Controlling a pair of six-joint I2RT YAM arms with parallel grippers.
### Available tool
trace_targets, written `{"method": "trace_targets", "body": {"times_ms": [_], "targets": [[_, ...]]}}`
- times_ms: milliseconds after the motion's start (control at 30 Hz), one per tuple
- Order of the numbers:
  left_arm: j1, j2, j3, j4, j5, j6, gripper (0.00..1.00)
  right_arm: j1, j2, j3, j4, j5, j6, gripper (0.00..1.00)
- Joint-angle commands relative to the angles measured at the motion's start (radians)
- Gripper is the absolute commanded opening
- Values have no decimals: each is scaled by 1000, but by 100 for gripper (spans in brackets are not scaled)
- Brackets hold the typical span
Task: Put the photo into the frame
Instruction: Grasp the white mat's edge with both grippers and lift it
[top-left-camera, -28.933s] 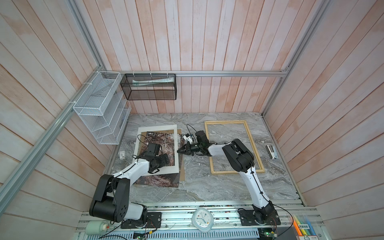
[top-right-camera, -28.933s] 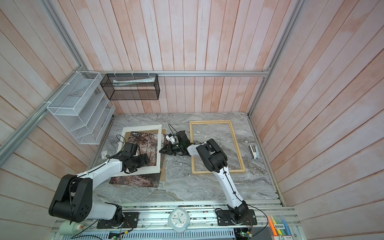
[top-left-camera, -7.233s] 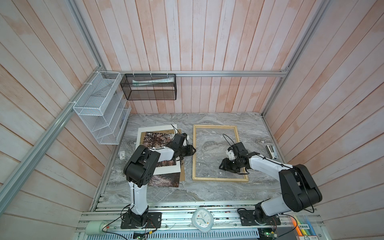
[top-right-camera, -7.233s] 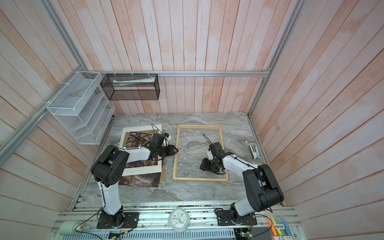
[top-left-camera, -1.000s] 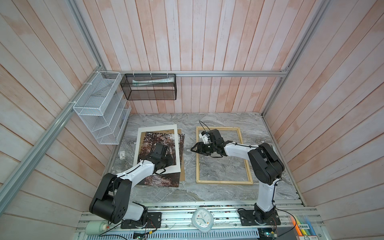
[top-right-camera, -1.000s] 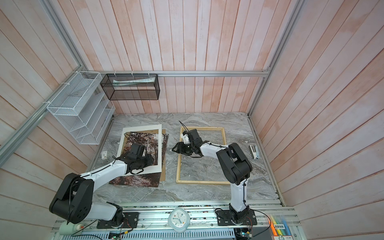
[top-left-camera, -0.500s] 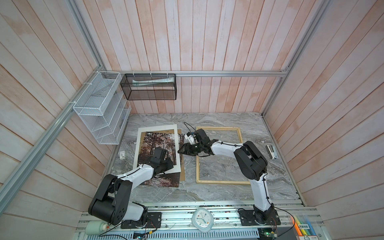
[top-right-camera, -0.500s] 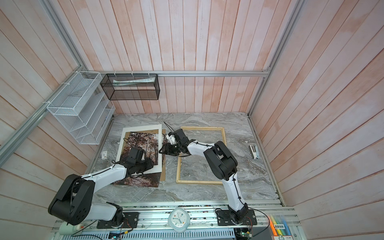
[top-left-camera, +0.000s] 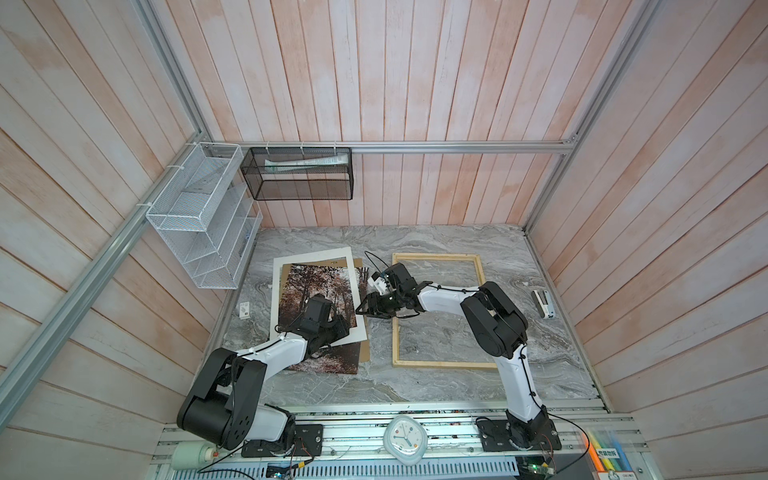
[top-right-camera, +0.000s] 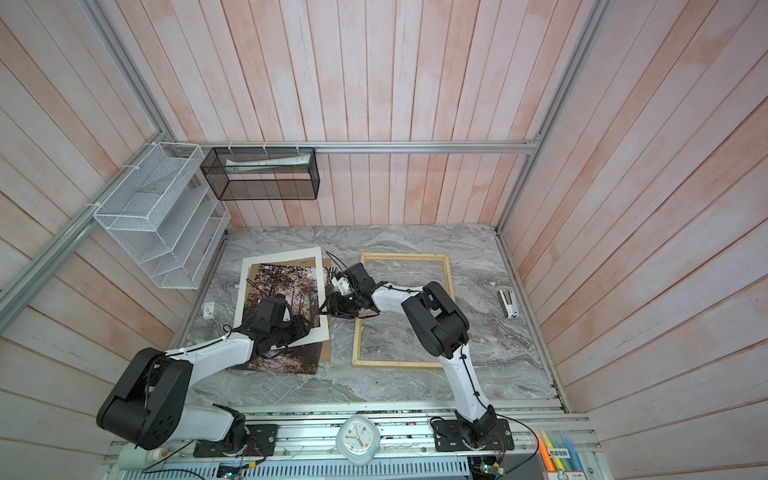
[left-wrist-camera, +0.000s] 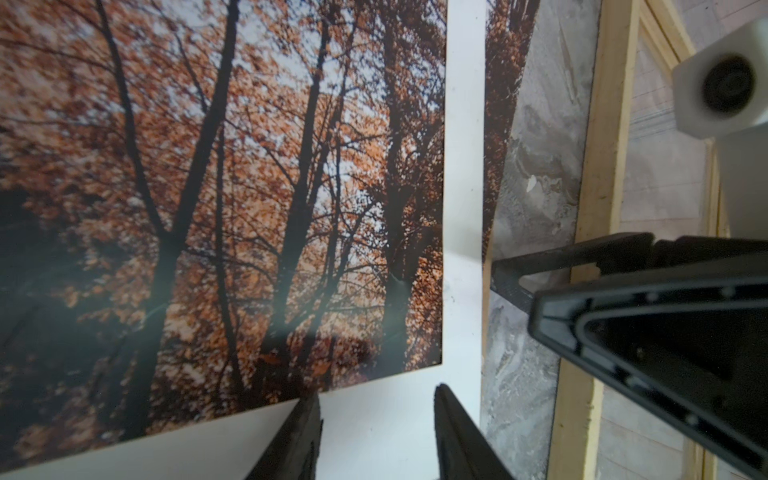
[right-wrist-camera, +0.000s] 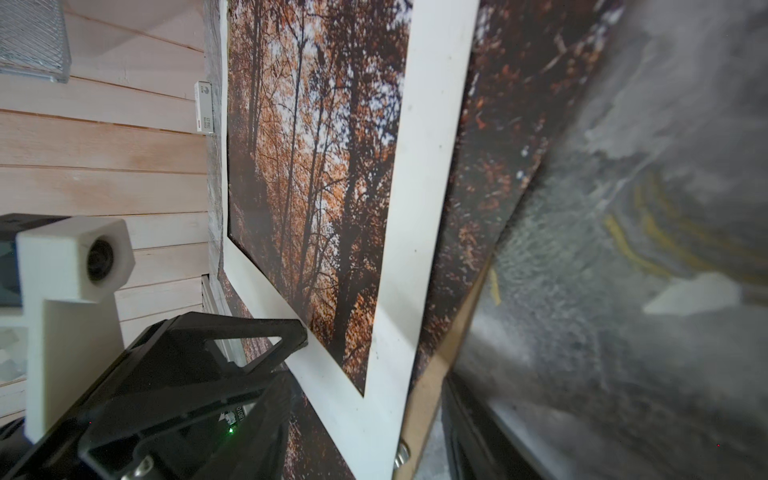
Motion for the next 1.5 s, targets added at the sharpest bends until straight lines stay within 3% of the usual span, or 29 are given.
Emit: {"method": "trace_targets", "body": {"times_ms": [0, 333, 567, 900, 1167, 1467], "targets": [[4, 33, -28, -8, 27, -9, 47, 0, 38, 28, -29, -15, -1, 59], [3, 69, -15, 23, 50, -4, 47, 0, 61, 14, 8, -57, 23, 58], [3, 98, 4, 44, 68, -1, 47, -1, 66, -5, 40, -79, 42, 52], [3, 112, 15, 47, 73, 3, 47, -22, 41, -44, 67, -77, 52, 33], [3, 75, 41, 5, 68, 15, 47, -59, 14, -71, 73, -84, 34, 10], [4, 6, 87, -93, 9, 41, 47, -77, -10, -54, 42, -75, -6, 0]]}}
